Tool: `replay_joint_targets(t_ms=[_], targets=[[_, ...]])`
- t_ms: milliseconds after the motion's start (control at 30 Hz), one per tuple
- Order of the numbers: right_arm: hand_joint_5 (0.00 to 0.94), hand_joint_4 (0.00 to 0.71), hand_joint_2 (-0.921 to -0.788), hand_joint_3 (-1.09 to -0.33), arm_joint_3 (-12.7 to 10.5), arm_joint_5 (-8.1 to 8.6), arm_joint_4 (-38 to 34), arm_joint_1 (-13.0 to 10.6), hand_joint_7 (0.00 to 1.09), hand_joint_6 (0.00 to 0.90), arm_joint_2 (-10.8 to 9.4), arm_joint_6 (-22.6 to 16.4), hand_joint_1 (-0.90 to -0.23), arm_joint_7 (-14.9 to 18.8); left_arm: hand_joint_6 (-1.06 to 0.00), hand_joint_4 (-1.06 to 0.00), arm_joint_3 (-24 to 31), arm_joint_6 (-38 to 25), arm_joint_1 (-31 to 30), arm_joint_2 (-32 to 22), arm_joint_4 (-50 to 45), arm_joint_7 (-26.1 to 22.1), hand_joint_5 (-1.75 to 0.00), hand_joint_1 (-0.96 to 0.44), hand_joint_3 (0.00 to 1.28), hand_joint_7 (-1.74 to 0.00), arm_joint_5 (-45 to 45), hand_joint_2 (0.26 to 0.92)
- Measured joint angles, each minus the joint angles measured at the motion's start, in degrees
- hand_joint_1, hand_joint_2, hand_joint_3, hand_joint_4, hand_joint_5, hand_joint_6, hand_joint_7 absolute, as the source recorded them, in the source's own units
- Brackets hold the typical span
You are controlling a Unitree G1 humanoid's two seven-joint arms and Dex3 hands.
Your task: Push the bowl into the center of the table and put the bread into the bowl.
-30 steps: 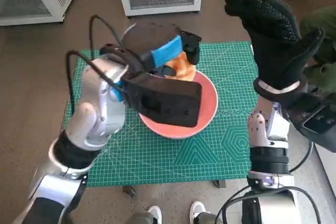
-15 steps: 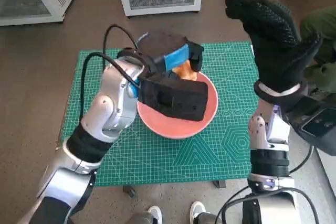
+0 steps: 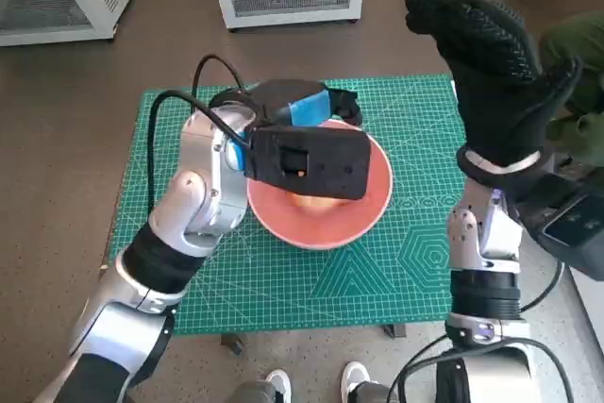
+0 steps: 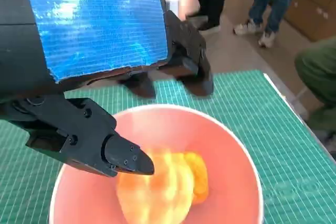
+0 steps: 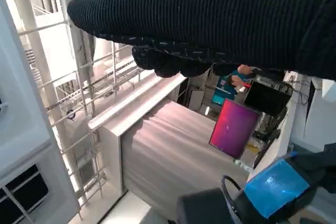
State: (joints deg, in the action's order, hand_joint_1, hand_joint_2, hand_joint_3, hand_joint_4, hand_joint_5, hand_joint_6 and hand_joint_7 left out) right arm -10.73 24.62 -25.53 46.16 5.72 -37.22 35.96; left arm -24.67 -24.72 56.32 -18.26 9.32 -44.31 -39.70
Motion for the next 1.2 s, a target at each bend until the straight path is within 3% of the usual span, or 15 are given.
replay_joint_targets(t_ms=[300,600,867,900,933,1067,1200], targets=[[0.000,0.276,-0.921,-0.693,0.26,-0.03,1.02,-0.36,0.38,0.238,-0.08,0.45,-0.663,-0.27,-0.06,0.00,0.80,3.43,-0.43,-1.94,0.09,1.42,0.00,-0.66,0.07,-0.23,1.95,0.907],[0.000,0.276,-0.921,-0.692,0.61,-0.06,2.20,-0.68,0.38,0.239,-0.09,1.02,-0.671,-0.79,-0.05,0.00,5.76,7.27,-3.47,-3.30,-1.21,4.75,0.00,-0.76,0.18,-0.22,7.65,0.920],[0.000,0.275,-0.921,-0.692,0.70,-0.05,2.35,-0.73,0.38,0.239,-0.03,1.48,-0.677,-1.00,-0.08,-0.01,17.75,11.68,-7.26,-3.72,-2.03,7.33,0.00,-0.78,0.28,-0.22,22.00,0.921],[0.000,0.274,-0.921,-0.692,0.69,-0.05,2.38,-0.73,0.38,0.238,-0.03,1.56,-0.678,-1.06,-0.05,0.00,19.30,12.28,-7.62,-3.71,-2.05,7.87,0.00,-0.81,0.38,-0.18,23.65,0.921],[0.000,0.273,-0.921,-0.692,0.68,-0.05,2.41,-0.73,0.38,0.237,-0.01,1.63,-0.679,-1.11,-0.08,-0.02,20.85,13.11,-7.96,-3.66,-2.05,8.59,-0.01,-0.81,0.38,-0.17,25.45,0.921],[0.001,0.272,-0.921,-0.692,0.66,-0.08,2.56,-0.73,0.38,0.236,0.01,1.80,-0.679,-1.37,-0.12,-0.06,28.22,19.81,-10.39,-0.93,-1.88,14.71,-0.02,-0.77,0.40,-0.16,33.61,0.921],[0.003,0.277,-0.921,-0.692,0.73,-0.27,2.64,-0.71,0.38,0.235,0.00,1.84,-0.676,-2.09,-0.13,-0.10,32.09,28.67,-13.09,2.04,-1.87,20.58,-0.03,-0.72,0.46,-0.17,38.22,0.921]])
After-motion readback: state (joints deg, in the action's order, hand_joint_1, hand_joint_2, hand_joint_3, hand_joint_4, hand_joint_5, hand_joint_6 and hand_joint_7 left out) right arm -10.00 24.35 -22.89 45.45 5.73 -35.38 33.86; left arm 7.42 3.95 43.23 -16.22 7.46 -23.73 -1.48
